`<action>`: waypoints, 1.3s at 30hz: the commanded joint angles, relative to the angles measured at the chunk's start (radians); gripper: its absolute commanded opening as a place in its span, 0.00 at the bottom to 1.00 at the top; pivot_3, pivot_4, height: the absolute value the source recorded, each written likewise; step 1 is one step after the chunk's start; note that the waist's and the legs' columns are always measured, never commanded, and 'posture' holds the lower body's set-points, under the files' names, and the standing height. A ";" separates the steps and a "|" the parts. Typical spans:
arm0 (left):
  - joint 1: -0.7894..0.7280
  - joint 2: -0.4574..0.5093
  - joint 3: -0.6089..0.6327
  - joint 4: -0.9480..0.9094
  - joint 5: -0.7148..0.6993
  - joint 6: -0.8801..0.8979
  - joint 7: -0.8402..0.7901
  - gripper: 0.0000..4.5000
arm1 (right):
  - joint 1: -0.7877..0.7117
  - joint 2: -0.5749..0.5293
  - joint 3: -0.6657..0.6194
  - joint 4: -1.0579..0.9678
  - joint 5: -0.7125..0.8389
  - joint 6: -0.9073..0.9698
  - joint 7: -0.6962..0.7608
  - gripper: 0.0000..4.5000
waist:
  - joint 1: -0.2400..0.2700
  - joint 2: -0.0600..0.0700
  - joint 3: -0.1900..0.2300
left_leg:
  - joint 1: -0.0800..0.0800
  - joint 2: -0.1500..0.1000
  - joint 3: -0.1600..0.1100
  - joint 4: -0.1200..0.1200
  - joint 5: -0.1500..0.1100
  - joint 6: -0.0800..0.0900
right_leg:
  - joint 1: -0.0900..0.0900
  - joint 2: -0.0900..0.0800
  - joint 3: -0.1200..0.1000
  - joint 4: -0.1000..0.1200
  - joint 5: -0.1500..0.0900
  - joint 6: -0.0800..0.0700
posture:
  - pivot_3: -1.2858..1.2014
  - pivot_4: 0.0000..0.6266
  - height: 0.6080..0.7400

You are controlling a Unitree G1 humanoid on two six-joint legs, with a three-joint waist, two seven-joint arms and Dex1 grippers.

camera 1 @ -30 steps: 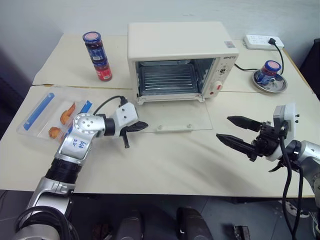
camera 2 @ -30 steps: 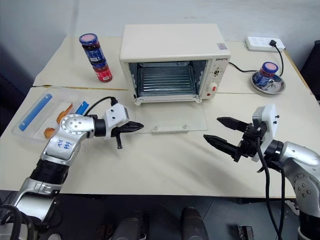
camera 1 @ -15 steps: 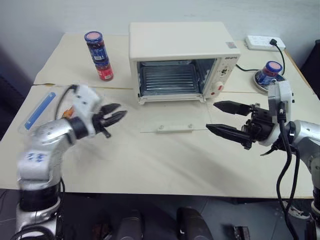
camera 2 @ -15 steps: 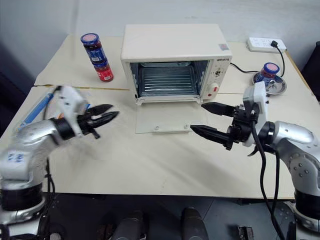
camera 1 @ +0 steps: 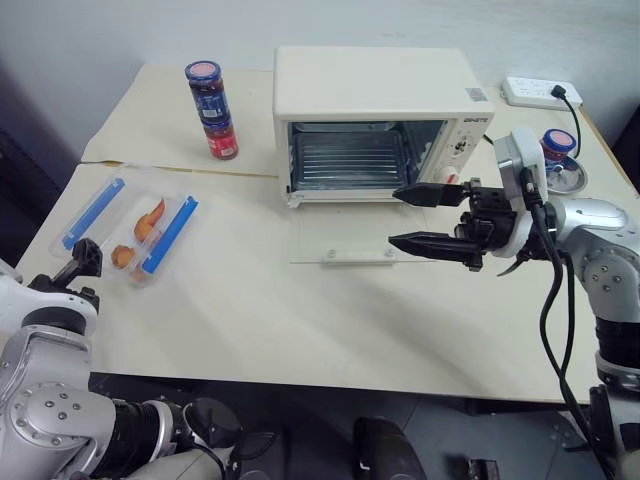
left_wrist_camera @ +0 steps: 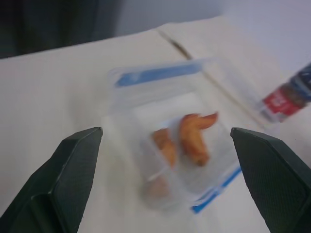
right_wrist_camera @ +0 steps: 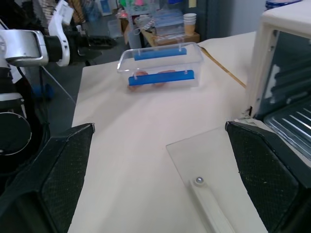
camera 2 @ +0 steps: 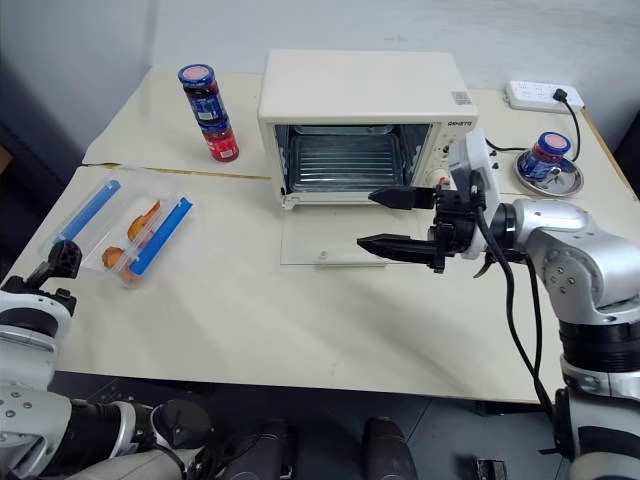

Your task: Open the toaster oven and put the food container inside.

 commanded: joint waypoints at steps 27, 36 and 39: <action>-0.240 0.142 0.003 0.534 0.221 -0.140 0.189 0.12 | 0.176 0.018 -0.156 -0.230 0.086 0.039 -0.186 1.00 | -0.005 0.000 0.000 | 0.000 0.001 0.003 -0.001 -0.002 -0.002 | -0.003 0.000 0.000 0.000 0.000 0.000 | 0.52 0.24 1.00; -0.124 0.254 -0.178 0.566 0.162 -0.075 0.070 0.01 | 0.183 -0.020 -0.204 -0.219 0.175 0.124 -0.211 1.00 | -0.011 0.000 0.000 | 0.000 0.002 0.003 -0.002 -0.002 -0.002 | -0.004 0.000 0.000 0.000 0.000 -0.001 | 0.52 0.24 1.00; -0.082 0.311 -0.285 0.537 0.085 -0.022 -0.037 0.01 | 0.213 -0.043 -0.206 -0.234 0.151 0.106 -0.204 1.00 | -0.012 0.000 0.000 | 0.000 0.002 0.003 -0.002 -0.002 -0.002 | -0.004 0.000 0.000 0.000 0.000 -0.001 | 0.52 0.24 1.00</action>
